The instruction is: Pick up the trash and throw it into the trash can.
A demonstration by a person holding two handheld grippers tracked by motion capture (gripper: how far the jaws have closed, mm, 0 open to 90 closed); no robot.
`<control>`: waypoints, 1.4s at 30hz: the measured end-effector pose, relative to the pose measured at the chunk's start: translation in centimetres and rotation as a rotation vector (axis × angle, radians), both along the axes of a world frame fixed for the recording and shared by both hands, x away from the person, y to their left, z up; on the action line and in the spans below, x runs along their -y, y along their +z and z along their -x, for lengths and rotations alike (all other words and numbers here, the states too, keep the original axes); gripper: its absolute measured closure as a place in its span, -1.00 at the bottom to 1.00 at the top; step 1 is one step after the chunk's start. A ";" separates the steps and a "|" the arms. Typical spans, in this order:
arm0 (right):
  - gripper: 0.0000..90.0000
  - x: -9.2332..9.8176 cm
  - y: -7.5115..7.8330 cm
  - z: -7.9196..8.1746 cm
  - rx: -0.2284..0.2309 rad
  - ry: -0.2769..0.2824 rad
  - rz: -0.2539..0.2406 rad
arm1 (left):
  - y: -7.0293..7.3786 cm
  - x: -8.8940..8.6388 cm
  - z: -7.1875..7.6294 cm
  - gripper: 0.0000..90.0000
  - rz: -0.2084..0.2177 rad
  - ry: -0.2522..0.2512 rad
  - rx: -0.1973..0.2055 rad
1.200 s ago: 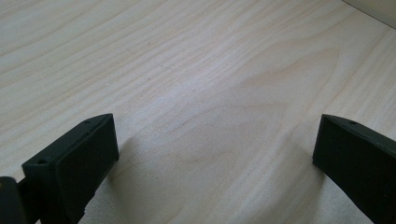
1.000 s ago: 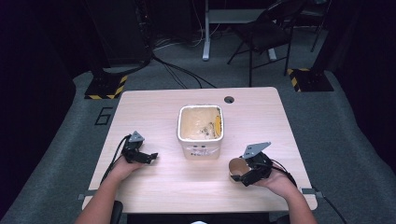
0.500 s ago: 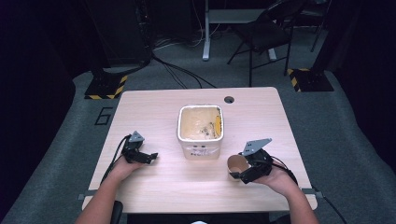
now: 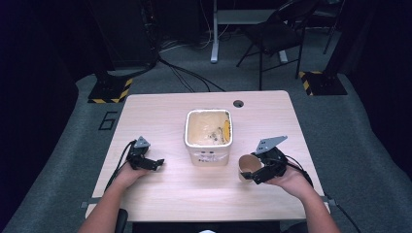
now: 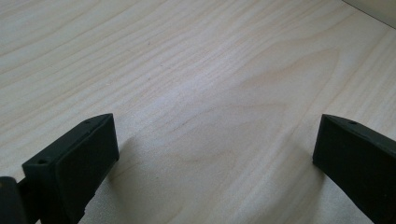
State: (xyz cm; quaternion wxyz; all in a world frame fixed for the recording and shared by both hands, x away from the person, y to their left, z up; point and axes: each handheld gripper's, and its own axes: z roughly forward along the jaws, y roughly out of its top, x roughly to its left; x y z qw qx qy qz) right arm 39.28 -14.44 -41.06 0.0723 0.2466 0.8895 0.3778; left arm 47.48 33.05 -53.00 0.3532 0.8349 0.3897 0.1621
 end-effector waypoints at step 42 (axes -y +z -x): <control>-0.60 -1.9 9.3 -3.7 0.127 -0.102 0.002 | 0.0 0.0 0.0 -1.00 0.000 0.000 -0.001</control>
